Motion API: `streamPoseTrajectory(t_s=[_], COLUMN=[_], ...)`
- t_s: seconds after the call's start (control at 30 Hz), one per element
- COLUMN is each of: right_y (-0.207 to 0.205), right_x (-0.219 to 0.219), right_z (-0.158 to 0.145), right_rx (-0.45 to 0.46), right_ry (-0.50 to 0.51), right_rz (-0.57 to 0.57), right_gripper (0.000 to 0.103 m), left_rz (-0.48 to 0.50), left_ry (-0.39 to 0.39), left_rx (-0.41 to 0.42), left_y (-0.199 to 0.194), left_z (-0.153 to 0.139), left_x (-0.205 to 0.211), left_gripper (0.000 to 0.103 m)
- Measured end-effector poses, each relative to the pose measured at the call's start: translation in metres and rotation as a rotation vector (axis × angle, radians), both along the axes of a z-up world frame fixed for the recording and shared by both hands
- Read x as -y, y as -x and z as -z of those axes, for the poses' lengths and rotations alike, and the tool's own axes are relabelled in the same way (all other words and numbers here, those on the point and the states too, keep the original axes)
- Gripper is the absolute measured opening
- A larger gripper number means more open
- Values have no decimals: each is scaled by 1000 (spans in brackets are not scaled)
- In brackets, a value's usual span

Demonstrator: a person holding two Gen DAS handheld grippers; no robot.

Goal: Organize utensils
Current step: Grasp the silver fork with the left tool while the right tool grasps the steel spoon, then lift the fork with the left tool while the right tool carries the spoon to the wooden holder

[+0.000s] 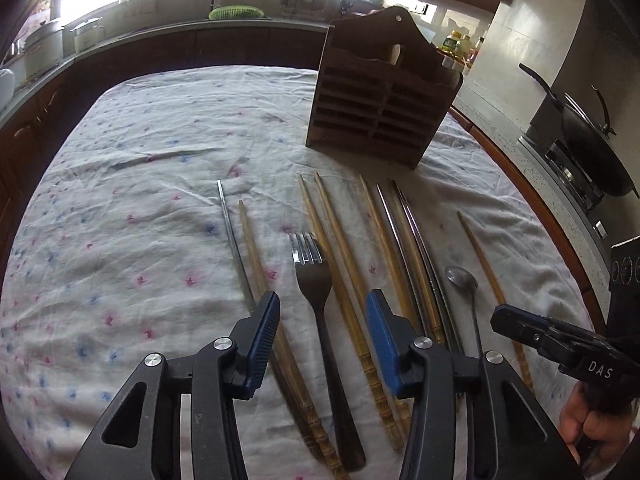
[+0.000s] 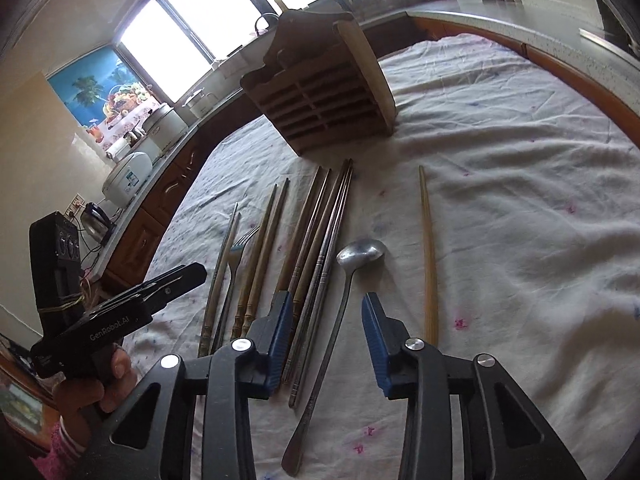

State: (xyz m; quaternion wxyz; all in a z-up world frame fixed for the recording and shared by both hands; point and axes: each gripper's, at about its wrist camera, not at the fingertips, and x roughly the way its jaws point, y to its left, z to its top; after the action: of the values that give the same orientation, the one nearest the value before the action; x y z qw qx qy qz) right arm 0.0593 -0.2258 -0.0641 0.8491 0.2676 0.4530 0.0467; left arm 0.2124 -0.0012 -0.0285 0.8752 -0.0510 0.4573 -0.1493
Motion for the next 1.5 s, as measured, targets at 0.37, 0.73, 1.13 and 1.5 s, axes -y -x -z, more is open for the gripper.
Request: streamPoseTrajectory(t_s=[0.37,0.73,1.13,1.5], right_y=[-27,-26,-8,-10], right_x=[6,8,6,8], right_z=[19,16,-35,-88], right_rx=[-73,-43,85,215], right_ry=[-82,-95,-57,58], right_rz=[-29,-33,-31,-15], right_gripper=[22,2,2,2], left_rz=[50,75,48,14], left_ry=[38,154,261,311], left_rx=[-119,-99,59,164], left_y=[-57,-50,14,47], left_z=[29,24,-38,-76], left_x=[4,-6,-35,-56], left_gripper=[32,20,18,1])
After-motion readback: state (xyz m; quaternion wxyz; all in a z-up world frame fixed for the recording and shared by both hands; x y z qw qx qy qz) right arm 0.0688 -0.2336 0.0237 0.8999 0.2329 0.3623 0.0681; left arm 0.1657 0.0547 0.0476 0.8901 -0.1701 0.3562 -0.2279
